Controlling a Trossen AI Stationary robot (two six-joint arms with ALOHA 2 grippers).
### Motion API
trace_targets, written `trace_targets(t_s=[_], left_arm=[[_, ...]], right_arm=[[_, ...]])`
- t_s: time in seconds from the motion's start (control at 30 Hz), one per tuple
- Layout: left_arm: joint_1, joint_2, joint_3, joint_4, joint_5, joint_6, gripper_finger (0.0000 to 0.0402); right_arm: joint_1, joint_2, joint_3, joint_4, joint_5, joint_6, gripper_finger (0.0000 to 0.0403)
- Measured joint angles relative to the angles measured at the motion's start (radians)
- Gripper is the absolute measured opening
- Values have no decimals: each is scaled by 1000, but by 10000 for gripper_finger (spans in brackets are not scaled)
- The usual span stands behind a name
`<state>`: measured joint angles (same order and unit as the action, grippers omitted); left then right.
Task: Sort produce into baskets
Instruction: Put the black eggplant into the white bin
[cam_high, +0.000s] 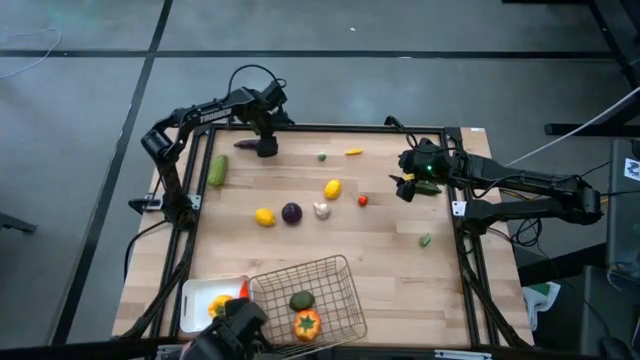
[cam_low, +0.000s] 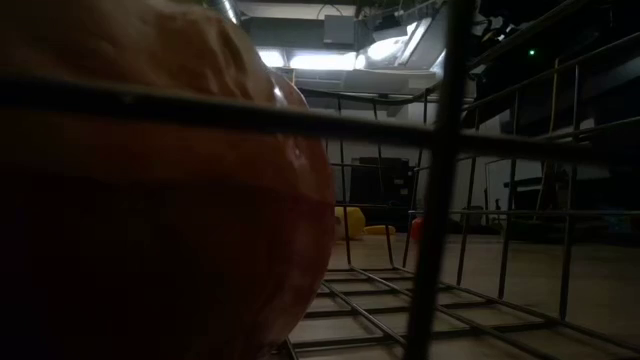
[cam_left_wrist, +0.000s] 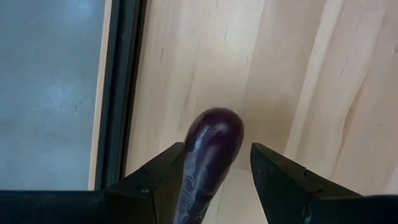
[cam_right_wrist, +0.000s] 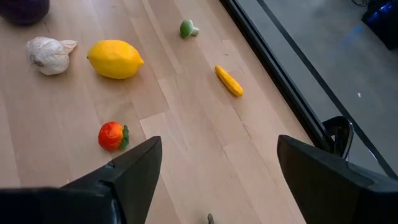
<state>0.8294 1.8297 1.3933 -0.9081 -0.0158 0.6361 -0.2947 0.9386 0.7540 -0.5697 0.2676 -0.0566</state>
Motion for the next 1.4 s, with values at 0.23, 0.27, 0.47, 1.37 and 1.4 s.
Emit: trace_targets(t_s=[0.23,0.27,0.47,1.37,1.4], left_arm=[[30,0,0,-1,-1,-5,182],[34,0,0,-2,-1,-5,182],[37,0,-38,-21,0,-4,182],[35,0,-146,80,-45,45,182],[33,0,-146,62,-45,45,182]], right_arm=[[0,0,0,0,0,0,314],[0,0,0,0,0,0,314],[0,0,0,0,0,0,314],[0,0,0,0,0,8,315],[0,0,0,0,0,8,314]])
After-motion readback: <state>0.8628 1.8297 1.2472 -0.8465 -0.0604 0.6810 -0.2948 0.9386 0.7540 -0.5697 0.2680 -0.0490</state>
